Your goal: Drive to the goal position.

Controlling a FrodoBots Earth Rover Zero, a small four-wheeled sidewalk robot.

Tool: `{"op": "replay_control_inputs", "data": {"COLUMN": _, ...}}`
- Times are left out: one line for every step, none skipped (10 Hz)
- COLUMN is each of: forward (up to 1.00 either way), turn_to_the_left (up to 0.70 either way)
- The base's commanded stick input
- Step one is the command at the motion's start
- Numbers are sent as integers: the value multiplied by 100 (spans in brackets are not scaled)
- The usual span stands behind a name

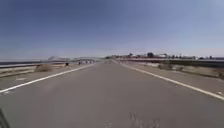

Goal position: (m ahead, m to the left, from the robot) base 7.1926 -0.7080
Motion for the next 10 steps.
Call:
{"op": "replay_control_inputs", "data": {"forward": 100, "turn_to_the_left": 0}}
{"op": "replay_control_inputs", "data": {"forward": 100, "turn_to_the_left": 0}}
{"op": "replay_control_inputs", "data": {"forward": 100, "turn_to_the_left": 0}}
{"op": "replay_control_inputs", "data": {"forward": 100, "turn_to_the_left": 0}}
{"op": "replay_control_inputs", "data": {"forward": 100, "turn_to_the_left": 0}}
{"op": "replay_control_inputs", "data": {"forward": 100, "turn_to_the_left": 0}}
{"op": "replay_control_inputs", "data": {"forward": 100, "turn_to_the_left": 0}}
{"op": "replay_control_inputs", "data": {"forward": 100, "turn_to_the_left": 0}}
{"op": "replay_control_inputs", "data": {"forward": 100, "turn_to_the_left": 0}}
{"op": "replay_control_inputs", "data": {"forward": 100, "turn_to_the_left": 0}}
